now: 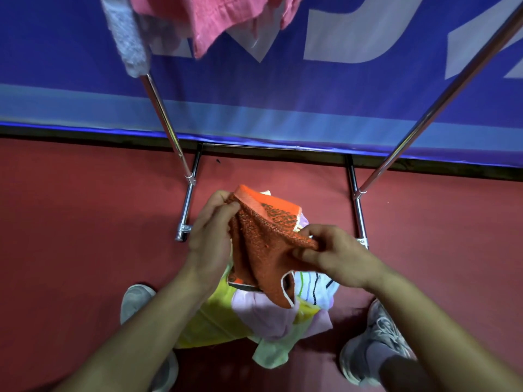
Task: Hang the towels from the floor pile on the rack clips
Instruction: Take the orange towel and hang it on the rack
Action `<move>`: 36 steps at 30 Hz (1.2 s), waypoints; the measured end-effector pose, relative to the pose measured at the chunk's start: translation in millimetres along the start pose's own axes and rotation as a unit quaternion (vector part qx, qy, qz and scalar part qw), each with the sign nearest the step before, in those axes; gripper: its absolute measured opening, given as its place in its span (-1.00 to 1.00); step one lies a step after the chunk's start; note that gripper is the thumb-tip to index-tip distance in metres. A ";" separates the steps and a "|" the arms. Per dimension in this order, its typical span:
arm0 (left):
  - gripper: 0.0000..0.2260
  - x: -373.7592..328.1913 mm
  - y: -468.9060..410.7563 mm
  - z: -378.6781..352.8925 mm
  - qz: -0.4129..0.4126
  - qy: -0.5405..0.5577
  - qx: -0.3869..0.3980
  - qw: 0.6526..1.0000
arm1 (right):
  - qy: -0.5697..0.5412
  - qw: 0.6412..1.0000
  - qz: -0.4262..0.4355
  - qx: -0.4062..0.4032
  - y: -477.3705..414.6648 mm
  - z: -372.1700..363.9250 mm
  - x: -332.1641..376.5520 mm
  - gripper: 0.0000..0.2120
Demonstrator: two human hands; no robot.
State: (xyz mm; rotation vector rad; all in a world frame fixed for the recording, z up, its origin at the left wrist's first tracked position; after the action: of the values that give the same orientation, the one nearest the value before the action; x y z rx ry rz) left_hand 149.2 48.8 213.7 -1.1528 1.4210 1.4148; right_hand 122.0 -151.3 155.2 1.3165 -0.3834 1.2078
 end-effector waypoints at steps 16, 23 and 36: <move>-0.73 14.0 -1.1 0.0 0.069 0.063 -0.028 0.995 | -0.008 0.973 0.222 -0.062 28.5 9.3 67.7 -0.91; -0.67 24.6 2.6 -17.0 0.156 0.111 0.025 0.981 | -0.075 0.975 0.208 -0.030 24.8 4.7 69.2 -0.89; -0.60 5.0 5.5 -8.8 -0.052 -0.144 0.040 0.987 | -0.158 0.967 0.191 -0.062 20.3 14.5 61.9 -0.97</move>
State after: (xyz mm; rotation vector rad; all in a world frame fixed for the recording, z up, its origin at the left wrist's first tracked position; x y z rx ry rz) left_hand 143.2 39.5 210.8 -0.9162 1.1873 1.3754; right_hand 135.5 -140.2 219.6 1.3669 -0.9638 1.2623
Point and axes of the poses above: each hand's wrist, its own y-axis away from the middle knuckle, its own z-axis out of the back of the hand, x = y × z, the point moved 10 cm from there along -y, towards the middle knuckle, and after that the axes turned 6 degrees about -y, right-handed, at the moved point
